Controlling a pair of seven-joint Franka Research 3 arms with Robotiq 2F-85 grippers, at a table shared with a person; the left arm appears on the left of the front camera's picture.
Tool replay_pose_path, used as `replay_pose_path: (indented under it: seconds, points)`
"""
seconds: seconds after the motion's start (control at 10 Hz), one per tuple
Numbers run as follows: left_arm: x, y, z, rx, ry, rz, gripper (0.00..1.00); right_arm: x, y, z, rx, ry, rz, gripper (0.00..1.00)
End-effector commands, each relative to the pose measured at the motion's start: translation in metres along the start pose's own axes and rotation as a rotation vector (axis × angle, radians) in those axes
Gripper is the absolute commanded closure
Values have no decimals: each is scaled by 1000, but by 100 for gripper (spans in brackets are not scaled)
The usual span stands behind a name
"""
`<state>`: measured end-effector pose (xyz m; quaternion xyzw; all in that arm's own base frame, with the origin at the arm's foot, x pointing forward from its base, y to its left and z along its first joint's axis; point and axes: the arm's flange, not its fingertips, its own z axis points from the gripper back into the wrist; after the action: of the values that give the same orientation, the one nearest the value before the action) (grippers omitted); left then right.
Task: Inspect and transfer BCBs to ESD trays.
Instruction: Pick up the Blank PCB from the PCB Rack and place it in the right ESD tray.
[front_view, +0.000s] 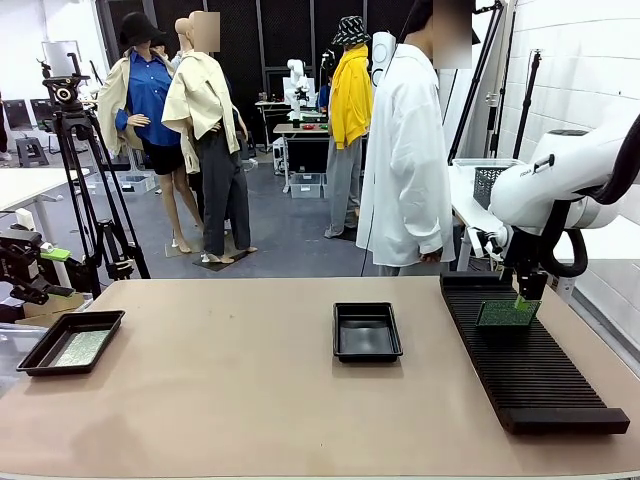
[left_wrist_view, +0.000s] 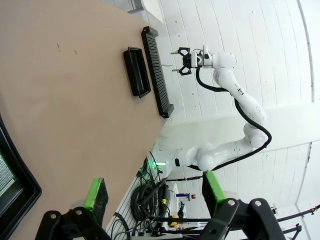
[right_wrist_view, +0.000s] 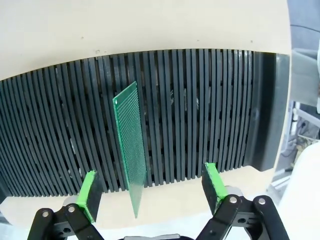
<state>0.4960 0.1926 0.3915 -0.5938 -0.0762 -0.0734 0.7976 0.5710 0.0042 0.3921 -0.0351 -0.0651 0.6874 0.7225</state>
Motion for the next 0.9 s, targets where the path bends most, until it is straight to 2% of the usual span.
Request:
replay_pose_path:
  seconds: [0.0, 0.2, 0.8]
  points:
    - [1, -1, 2, 5, 3, -4, 0, -1, -1, -8, -32, -36, -8, 0]
    - [1, -1, 2, 5, 3, -4, 0, -2, 1, -15, -46, -51, -21, 0]
    - [1, -1, 2, 5, 3, -4, 0, -5, -14, -30, 17, -52, 1, 0]
